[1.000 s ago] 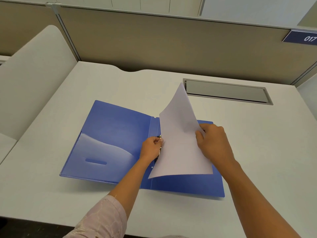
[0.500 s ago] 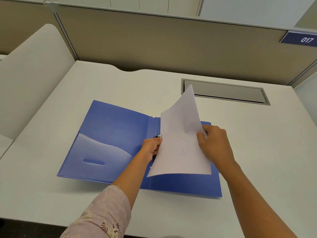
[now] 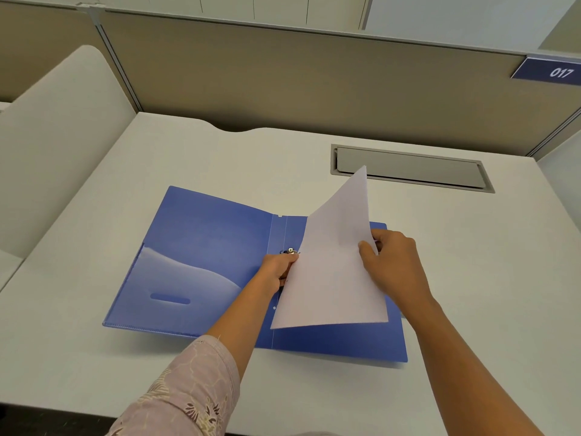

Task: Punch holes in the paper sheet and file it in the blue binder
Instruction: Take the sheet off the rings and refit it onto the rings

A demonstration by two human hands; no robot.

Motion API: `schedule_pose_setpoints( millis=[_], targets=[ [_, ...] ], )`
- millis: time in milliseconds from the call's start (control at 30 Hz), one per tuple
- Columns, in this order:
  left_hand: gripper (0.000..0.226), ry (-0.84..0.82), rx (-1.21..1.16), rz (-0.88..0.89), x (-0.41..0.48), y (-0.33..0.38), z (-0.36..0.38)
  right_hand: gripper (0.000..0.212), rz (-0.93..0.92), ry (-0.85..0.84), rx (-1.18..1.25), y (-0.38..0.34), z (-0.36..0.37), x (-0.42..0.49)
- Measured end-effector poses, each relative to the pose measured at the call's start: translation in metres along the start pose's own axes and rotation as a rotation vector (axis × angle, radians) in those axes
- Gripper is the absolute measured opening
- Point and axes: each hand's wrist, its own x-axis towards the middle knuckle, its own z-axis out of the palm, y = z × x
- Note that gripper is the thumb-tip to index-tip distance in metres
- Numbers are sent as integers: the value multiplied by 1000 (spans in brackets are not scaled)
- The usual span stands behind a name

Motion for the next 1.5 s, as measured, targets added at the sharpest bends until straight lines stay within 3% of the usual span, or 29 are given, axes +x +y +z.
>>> schedule_pose_setpoints(
  millis=[233,667,1033,1167,1333,1500],
  targets=[
    [17,-15,-34,44,2,-6,-4,22,-24,3,43,-2,-2,-4],
    [39,29,-85,3,8,-4,-8,29,-58,0,23,-11,9,2],
    [41,14,-68,-18,6,-2,-4,27,-23,15,-7,-8,8,2],
    [30,40,58,39,1,-2,-6,24,-21,17,-24,-4,6,2],
    [5,94,287,255,-14,-14,-17,26,-16,2,-47,2,1,4],
    [11,232,376,420,-46,-43,-29,26,-18,7,-68,4,-1,7]
  ],
)
